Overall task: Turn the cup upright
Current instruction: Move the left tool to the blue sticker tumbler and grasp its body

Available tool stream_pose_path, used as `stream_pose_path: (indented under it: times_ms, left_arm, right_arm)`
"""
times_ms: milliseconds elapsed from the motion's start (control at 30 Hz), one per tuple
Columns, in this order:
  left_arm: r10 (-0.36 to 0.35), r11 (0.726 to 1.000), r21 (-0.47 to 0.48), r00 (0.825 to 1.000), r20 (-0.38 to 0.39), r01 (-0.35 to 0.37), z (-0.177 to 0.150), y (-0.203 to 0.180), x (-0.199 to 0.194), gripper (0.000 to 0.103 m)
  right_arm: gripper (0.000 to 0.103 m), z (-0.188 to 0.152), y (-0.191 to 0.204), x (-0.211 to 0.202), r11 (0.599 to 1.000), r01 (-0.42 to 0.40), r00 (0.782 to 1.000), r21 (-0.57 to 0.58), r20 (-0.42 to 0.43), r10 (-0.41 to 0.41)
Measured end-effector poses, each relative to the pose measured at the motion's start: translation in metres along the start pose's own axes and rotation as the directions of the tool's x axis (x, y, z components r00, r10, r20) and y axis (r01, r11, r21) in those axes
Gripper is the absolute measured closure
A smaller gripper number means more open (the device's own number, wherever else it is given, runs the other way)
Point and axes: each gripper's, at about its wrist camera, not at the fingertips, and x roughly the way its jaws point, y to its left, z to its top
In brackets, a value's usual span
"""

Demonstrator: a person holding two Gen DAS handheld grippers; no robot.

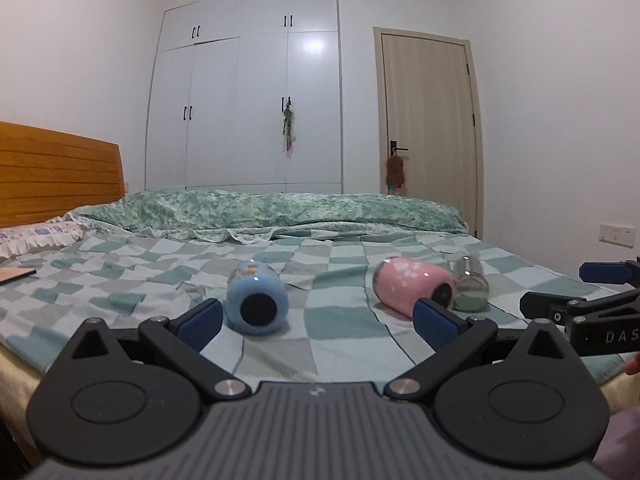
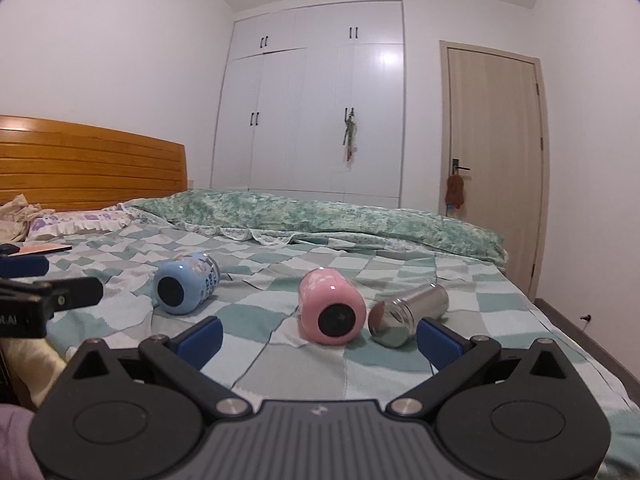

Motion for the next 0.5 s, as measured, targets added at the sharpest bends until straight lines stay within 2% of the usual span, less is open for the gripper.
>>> stream_pose_path:
  times_ms: [300, 500]
  left_arm:
    - [0.035, 0.999, -0.004, 0.998, -0.060, -0.035, 0.034, 0.009, 0.051, 0.000]
    - [0.067, 0.998, 0.003, 0.989, -0.133, -0.067, 0.055, 0.017, 0.090, 0.000]
  right_arm:
    - [0.000, 0.034, -0.006, 0.062, 0.997, -0.068, 0.998, -0.026, 0.000, 0.068]
    - [0.000, 0.053, -0.008, 0.104, 0.991, -0.118, 0.993, -0.056, -0.004, 0.118]
